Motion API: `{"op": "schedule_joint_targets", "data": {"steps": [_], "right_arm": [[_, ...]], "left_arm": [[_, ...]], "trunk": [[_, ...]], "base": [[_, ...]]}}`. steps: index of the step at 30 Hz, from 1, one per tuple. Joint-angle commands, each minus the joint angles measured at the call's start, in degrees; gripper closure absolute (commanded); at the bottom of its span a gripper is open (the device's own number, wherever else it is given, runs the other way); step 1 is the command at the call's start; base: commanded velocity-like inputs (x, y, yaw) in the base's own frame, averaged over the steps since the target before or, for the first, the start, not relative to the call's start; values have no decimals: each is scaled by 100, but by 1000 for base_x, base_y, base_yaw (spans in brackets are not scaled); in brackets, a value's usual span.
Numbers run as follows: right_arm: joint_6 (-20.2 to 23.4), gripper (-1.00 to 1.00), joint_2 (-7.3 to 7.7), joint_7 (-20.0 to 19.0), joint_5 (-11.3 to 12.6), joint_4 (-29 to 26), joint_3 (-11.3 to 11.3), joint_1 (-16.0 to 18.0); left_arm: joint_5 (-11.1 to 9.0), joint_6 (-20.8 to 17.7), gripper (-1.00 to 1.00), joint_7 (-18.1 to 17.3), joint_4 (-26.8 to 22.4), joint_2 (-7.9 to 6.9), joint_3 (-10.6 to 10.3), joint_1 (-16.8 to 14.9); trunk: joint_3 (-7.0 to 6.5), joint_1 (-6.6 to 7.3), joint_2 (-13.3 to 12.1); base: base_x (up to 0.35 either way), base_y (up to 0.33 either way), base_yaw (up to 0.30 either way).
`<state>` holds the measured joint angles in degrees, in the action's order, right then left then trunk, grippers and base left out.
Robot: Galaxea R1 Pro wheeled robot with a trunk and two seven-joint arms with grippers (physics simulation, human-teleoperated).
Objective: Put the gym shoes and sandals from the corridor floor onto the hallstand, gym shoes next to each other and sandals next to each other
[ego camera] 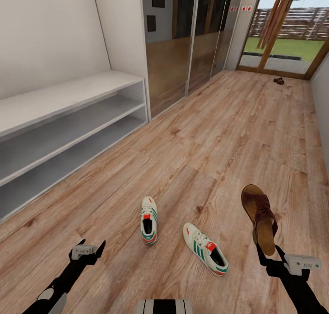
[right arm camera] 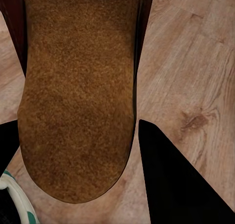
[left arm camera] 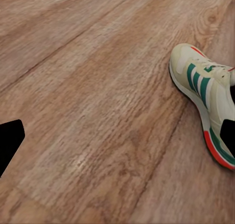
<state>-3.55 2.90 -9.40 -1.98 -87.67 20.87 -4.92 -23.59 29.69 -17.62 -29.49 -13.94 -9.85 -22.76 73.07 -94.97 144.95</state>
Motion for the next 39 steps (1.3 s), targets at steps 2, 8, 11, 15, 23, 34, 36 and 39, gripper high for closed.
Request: {"op": "schedule_joint_targets", "data": {"steps": [2,8,11,15,23,34,36,39], "right_arm": [[3,100,0,-1,21,2,-2,0],[3,100,0,-1,18,4,-4,0],[0,100,0,-1,16,4,-8,0],[-5,100,0,-1,14,9,-11,0],[-5,100,0,-1,-2,13,-18,0],[-22,100,0,-1,4,15,-13,0],[-23,100,0,-1,4,16,-15,0],[-23,100,0,-1,4,17,-14,0]], "left_arm": [[0,1,-100,57,5,7,-3,0],[-4,17,-100,236,12,18,-4,0],[-4,23,-100,260,13,20,-6,0],[-5,21,-100,272,13,22,-7,0],[-4,23,-100,284,14,23,-6,0],[-1,26,-100,294,14,23,-6,0],[1,27,-100,298,14,23,-10,0],[3,27,-100,301,14,23,-10,0]], "trunk": [[0,0,0],[0,0,0],[0,0,0],[0,0,0],[0,0,0],[0,0,0],[0,0,0],[0,0,0]], "base": [[0,-101,0],[9,-148,0],[4,-57,0],[2,-31,0],[1,-7,0],[0,-1,0],[-15,-21,0],[-76,-106,0]]}}
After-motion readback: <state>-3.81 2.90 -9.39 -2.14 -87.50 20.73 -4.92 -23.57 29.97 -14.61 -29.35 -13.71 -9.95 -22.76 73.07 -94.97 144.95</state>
